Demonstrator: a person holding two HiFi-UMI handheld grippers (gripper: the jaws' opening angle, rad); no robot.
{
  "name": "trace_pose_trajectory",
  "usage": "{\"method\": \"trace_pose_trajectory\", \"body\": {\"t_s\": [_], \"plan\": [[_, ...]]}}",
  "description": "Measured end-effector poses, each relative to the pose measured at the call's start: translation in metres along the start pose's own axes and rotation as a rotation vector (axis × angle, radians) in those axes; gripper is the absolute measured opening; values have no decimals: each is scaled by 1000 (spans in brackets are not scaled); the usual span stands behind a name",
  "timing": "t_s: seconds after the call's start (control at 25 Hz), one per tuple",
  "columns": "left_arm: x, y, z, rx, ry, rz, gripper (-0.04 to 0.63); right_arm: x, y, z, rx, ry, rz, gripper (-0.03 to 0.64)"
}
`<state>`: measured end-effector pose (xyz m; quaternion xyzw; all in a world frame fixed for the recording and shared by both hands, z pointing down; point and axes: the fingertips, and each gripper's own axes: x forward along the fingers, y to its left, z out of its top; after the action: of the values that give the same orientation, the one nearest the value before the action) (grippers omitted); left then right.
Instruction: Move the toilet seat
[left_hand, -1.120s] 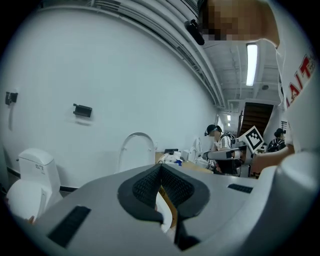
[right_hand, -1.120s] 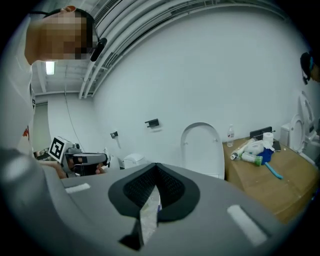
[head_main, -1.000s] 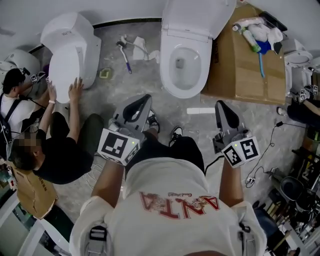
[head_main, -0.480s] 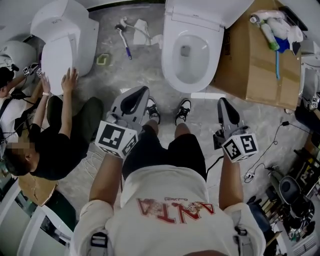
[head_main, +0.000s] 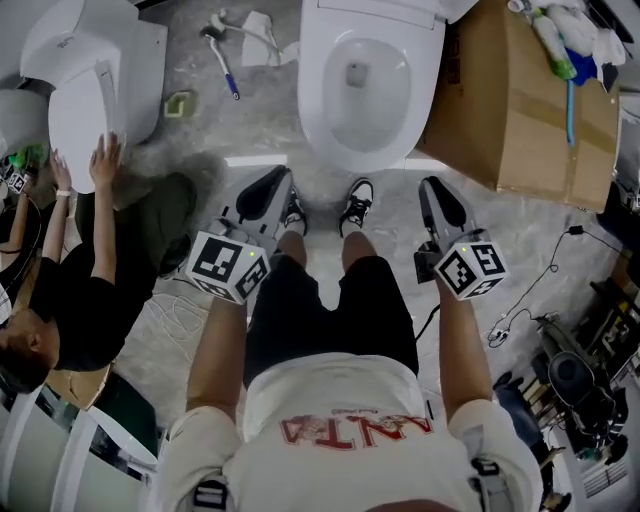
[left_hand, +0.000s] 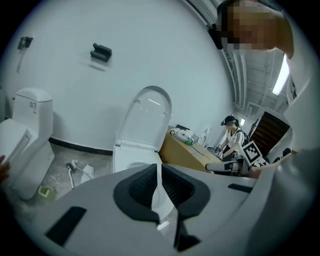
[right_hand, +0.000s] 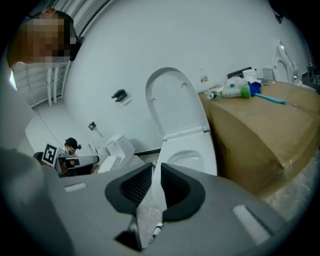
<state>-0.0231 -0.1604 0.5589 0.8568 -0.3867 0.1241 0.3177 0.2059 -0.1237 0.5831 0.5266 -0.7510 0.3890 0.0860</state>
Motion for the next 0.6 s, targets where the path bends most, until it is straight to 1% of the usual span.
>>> {"method": "trace_pose_trajectory", "body": {"t_s": [0.12, 0.2, 0.24, 0.4, 0.52, 0.6], "plan": [[23, 9, -22, -29, 28, -10, 17, 14, -20, -24, 45, 37, -11, 81], [37, 16, -33, -48, 42, -20, 69, 24, -32, -40, 69, 55, -20, 101], [43, 19, -38, -57, 50, -22, 79, 29, -38, -47, 82, 62, -25, 105], [67, 34, -70, -91, 98, -21, 92, 49, -63, -76, 156, 78, -39, 145], [84, 47, -99, -146, 143, -25, 104, 67, -84, -96, 242, 78, -43, 192], [96, 57, -118, -200, 177, -24, 113, 78, -96, -109, 308, 78, -41, 216]]}}
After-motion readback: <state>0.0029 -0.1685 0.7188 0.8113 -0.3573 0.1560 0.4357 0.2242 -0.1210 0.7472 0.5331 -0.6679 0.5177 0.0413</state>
